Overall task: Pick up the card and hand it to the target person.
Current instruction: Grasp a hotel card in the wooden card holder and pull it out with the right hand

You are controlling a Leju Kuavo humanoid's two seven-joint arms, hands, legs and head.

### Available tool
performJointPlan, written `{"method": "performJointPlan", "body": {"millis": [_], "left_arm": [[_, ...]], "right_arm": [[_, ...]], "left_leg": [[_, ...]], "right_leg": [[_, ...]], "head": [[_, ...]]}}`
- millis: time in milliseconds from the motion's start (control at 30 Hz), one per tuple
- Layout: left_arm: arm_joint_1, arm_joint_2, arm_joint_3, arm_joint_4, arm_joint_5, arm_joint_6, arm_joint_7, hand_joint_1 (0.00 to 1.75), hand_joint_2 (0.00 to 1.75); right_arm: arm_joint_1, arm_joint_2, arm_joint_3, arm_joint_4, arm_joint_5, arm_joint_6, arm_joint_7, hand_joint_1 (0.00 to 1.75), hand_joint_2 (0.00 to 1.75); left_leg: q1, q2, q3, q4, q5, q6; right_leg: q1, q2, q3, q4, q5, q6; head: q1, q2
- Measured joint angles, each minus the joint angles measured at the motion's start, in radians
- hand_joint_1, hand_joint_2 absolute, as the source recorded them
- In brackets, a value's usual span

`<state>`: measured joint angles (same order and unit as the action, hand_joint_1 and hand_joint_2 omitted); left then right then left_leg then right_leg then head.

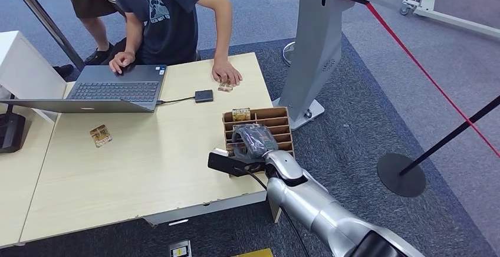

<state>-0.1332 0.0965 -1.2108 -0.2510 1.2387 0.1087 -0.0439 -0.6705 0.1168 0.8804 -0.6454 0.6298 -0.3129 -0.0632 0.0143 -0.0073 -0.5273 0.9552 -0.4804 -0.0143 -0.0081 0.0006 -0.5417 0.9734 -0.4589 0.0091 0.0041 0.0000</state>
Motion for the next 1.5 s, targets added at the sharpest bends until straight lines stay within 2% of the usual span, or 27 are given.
{"method": "performJointPlan", "body": {"millis": [133,400,533,600,700,733,1000,1233,1500], "left_arm": [[0.000,0.000,0.000,0.000,0.000,-0.003,0.000,0.00,0.00],[0.000,0.000,0.000,0.000,0.000,-0.010,0.000,0.00,0.00],[0.000,0.000,0.000,0.000,0.000,-0.011,-0.002,0.00,0.00],[0.000,0.000,0.000,0.000,0.000,-0.012,-0.002,0.00,0.00],[0.000,0.000,0.000,0.000,0.000,-0.013,-0.002,0.00,0.00],[0.000,0.000,0.000,0.000,0.000,-0.014,-0.002,0.00,0.00],[0.001,0.000,0.000,0.000,0.000,-0.016,-0.002,0.00,0.00],[0.001,0.000,0.000,0.000,-0.001,-0.016,-0.002,0.00,0.00],[0.001,0.000,-0.002,0.000,-0.019,-0.016,-0.003,0.00,0.00]], "right_arm": [[0.000,0.001,0.000,0.005,0.000,-0.003,0.004,1.27,1.75],[0.000,0.002,0.000,0.012,0.002,-0.019,0.002,1.24,1.75],[0.000,0.002,0.000,0.011,0.003,-0.026,-0.004,1.30,1.75],[0.000,0.002,-0.001,0.010,0.004,-0.029,-0.007,1.42,1.75],[0.001,-0.001,-0.001,0.003,0.004,-0.030,-0.012,1.71,1.75],[0.002,-0.002,-0.001,-0.002,0.004,-0.030,-0.014,1.75,1.75],[0.040,-0.029,-0.002,-0.141,-0.005,0.000,-0.011,1.75,1.75],[0.071,-0.082,-0.024,-0.368,-0.012,0.054,0.015,1.75,1.75],[0.080,-0.130,-0.049,-0.524,-0.014,0.055,0.032,1.75,1.75]], "left_leg": [[0.000,0.000,0.000,0.000,0.000,0.000],[0.000,0.000,0.000,0.000,0.000,0.000],[0.000,0.000,0.000,0.000,0.000,0.000],[0.000,0.000,0.000,0.000,0.000,0.000],[0.000,0.000,0.000,0.000,0.000,0.000],[0.000,0.000,0.000,0.000,0.000,0.000],[0.000,0.000,0.000,0.000,0.000,0.000],[0.000,0.000,-0.001,0.000,0.000,0.000],[0.000,0.000,-0.001,0.000,0.000,0.000]], "right_leg": [[0.000,0.000,0.000,0.000,0.000,0.000],[0.000,0.000,0.000,0.000,0.000,0.000],[0.000,0.000,0.000,0.000,0.000,0.000],[0.000,0.000,0.000,0.000,0.000,0.000],[0.000,0.000,0.000,0.000,0.000,0.000],[0.000,0.000,0.000,0.000,0.000,0.000],[0.000,0.000,-0.001,0.000,0.000,0.000],[0.000,0.000,-0.001,-0.001,0.000,0.000],[0.000,0.000,-0.001,-0.001,0.000,0.000]], "head": [[0.000,0.000],[0.000,0.000],[0.000,0.000],[0.000,0.000],[0.000,0.000],[0.000,0.000],[0.000,0.000],[0.000,0.000],[0.000,0.000]]}}
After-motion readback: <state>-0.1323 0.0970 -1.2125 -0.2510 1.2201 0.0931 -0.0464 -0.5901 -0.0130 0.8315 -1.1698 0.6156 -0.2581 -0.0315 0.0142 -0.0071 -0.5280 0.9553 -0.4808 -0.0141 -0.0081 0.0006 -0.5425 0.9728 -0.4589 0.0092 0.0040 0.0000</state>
